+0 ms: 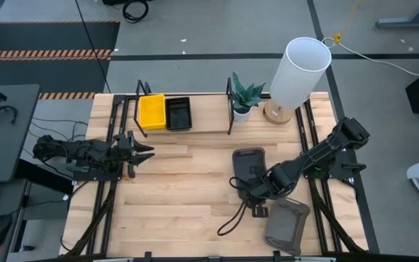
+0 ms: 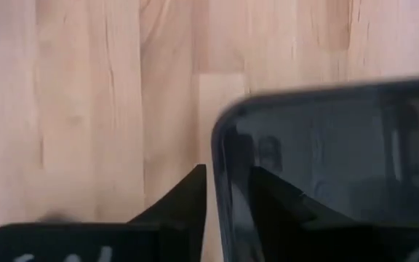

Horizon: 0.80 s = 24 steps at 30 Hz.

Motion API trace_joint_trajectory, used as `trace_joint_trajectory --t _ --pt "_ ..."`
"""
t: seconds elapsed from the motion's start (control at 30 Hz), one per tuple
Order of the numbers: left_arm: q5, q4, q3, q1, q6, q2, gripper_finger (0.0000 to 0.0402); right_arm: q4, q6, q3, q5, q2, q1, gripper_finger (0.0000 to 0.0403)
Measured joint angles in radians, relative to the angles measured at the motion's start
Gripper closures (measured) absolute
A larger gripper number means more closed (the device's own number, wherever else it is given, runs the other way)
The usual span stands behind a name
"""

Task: Stack baskets on shelf by color
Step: Stack the top right black transparent bin on the middle black transparent bin, then stack the bottom black transparent bin on the top black transparent bin

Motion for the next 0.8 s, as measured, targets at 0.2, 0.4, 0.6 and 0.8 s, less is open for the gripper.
trace_joint_trajectory --t 0.2,0.4,0.6,0.8 --pt "0.0 0.0 0.0 0.0 0.0 0.0 0.0285 -0.25 0.16 0.133 -0.043 0.0 -0.008 0.0278" --pt "0.0 0.0 0.0 0.0 0.0 0.0 0.0285 -0.45 0.353 0.146 -0.07 -0.001 0.054 0.0281" --pt "0.0 0.0 0.0 0.0 0.0 0.0 0.0285 -0.439 0.517 0.037 -0.135 -0.06 0.113 0.0281" --pt "0.0 0.0 0.0 0.0 0.0 0.0 0.0285 -0.331 0.697 -0.128 -0.153 -0.191 0.165 0.0281"
